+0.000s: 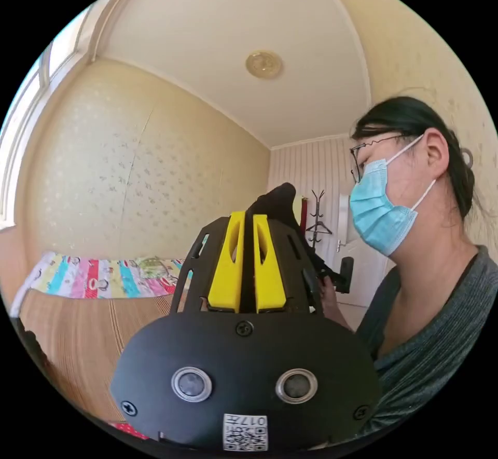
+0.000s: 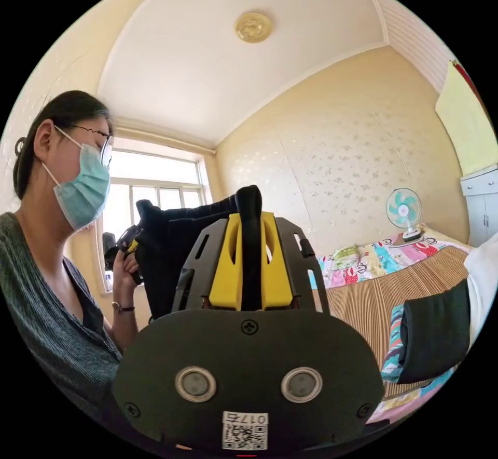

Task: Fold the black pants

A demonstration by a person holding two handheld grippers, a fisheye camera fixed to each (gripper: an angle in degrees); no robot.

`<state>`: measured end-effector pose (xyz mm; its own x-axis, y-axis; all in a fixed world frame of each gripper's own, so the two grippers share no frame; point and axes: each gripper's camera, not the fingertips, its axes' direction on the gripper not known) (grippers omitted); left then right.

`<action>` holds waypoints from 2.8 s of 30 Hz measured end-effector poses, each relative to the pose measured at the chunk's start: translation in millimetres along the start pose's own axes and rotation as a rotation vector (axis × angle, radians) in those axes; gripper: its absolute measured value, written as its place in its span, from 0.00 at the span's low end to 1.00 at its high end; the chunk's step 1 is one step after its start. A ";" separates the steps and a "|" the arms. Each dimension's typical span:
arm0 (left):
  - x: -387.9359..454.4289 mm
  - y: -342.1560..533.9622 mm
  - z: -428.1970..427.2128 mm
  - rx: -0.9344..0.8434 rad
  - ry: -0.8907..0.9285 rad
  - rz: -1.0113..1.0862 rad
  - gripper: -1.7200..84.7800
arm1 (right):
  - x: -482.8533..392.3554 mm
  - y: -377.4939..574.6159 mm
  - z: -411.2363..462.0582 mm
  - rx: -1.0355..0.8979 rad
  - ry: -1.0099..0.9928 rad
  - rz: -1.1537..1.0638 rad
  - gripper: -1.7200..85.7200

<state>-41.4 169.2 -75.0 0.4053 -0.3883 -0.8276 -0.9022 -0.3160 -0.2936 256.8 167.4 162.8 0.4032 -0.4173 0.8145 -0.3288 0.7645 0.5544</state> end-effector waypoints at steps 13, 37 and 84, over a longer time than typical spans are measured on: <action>-454.5 -87.1 320.0 -0.484 -0.349 -0.454 0.13 | 205.4 -136.6 409.5 -0.610 0.487 0.139 0.12; -445.8 365.2 42.7 -0.923 -0.494 -0.761 0.11 | 193.8 253.4 279.7 -1.199 -0.356 0.581 0.14; -436.2 385.9 -61.0 -0.961 -0.371 -0.719 0.06 | 349.8 171.0 127.4 -1.096 0.277 0.685 0.13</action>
<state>-557.4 163.9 201.9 0.5531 0.3509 -0.7556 0.0408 -0.9173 -0.3961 232.8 89.6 564.3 0.6362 0.2241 0.7382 0.2688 0.8325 -0.4844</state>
